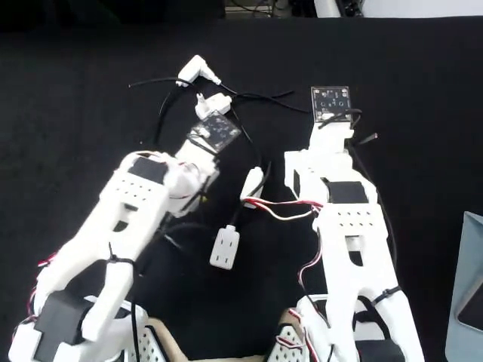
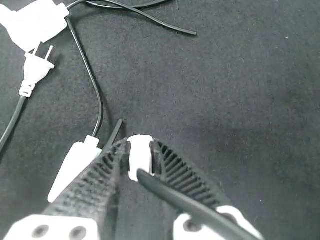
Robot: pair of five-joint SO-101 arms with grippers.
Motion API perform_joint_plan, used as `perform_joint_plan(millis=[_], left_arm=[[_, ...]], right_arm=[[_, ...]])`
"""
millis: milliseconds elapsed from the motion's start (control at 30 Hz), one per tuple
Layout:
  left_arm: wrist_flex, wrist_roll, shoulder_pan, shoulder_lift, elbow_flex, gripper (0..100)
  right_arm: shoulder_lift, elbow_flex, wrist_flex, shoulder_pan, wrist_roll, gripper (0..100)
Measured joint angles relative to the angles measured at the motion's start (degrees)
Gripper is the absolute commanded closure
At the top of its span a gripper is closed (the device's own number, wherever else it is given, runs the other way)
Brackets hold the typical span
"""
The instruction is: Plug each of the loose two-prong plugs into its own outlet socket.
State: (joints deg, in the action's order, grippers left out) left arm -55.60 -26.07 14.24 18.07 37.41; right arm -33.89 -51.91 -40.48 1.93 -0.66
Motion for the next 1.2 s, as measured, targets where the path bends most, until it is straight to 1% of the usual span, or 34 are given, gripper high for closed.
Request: perform_joint_plan(millis=[167, 300, 467, 600, 733, 800, 933, 1200], left_arm=[[-0.09, -6.51, -5.19, 0.35, 1.49, 94], [-0.09, -10.55, -6.59, 0.35, 4.22, 94], [-0.09, -13.54, -7.82, 0.44, 6.95, 94], [1.93, -14.33, -9.58, 0.44, 8.79, 93], [6.07, -14.33, -12.04, 0.44, 10.37, 83], [6.77, -14.33, -13.36, 0.44, 10.55, 80], [6.95, -14.33, -15.12, 0.70, 10.81, 80], [7.30, -14.33, -15.74, 0.70, 10.81, 80]], right_arm=[[0.00, 0.00, 0.00, 0.00, 0.00, 98.6], [0.00, 0.00, 0.00, 0.00, 0.00, 98.6], [0.00, 0.00, 0.00, 0.00, 0.00, 98.6], [0.00, 0.00, 0.00, 0.26, 0.00, 98.6], [0.00, 0.00, 0.00, 1.93, 0.00, 98.6], [0.00, 0.00, 0.00, 1.85, 0.00, 98.6], [0.00, 0.00, 0.00, 1.85, 0.00, 98.6], [0.00, 0.00, 0.00, 1.85, 0.00, 98.6]])
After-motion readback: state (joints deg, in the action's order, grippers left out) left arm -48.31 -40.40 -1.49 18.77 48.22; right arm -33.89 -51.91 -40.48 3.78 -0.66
